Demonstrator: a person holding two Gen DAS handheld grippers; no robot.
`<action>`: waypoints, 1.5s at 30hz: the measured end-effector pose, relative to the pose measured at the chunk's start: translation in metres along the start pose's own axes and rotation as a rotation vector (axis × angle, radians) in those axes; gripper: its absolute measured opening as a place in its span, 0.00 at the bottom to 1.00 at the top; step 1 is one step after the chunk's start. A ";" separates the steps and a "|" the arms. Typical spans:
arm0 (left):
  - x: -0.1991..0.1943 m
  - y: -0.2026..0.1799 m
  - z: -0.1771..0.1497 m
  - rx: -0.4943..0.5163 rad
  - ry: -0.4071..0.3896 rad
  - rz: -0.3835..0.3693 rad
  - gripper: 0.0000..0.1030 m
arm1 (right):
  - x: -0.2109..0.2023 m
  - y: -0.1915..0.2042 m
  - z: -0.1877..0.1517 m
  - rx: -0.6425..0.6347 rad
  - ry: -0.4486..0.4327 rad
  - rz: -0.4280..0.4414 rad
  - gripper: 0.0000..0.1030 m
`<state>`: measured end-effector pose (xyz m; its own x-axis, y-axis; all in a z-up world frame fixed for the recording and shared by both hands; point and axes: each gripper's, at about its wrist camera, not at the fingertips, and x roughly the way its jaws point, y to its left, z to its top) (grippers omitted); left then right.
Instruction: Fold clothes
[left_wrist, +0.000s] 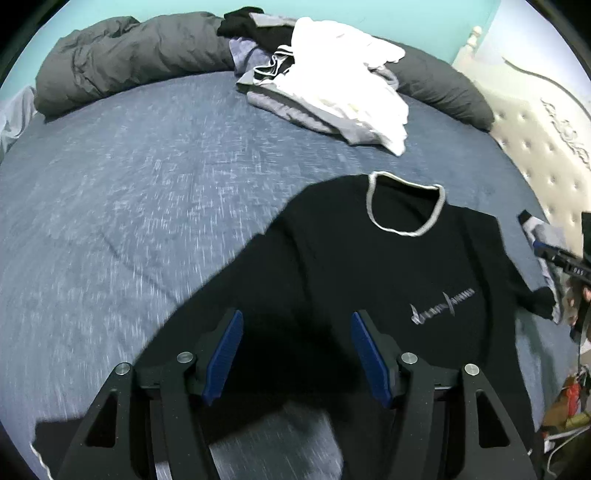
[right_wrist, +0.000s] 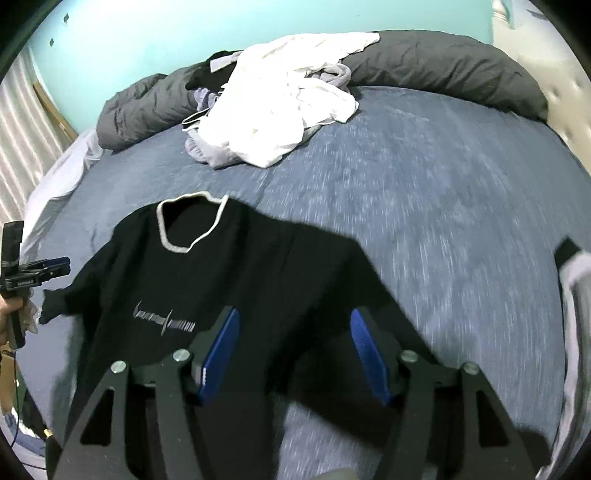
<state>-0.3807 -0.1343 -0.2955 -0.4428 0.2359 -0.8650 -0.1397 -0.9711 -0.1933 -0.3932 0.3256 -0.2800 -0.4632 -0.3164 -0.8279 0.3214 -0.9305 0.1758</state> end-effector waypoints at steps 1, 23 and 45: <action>0.006 0.002 0.005 0.006 0.002 0.008 0.64 | 0.008 -0.001 0.008 -0.010 0.004 -0.009 0.62; 0.092 0.022 0.032 0.049 0.065 -0.038 0.21 | 0.130 -0.005 0.055 -0.162 0.169 -0.062 0.50; 0.062 0.036 0.090 0.048 -0.062 0.102 0.06 | 0.090 -0.032 0.097 -0.152 -0.006 -0.256 0.05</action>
<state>-0.4931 -0.1517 -0.3146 -0.5106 0.1393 -0.8485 -0.1328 -0.9877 -0.0822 -0.5255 0.3089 -0.3088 -0.5496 -0.0767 -0.8319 0.3138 -0.9418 -0.1204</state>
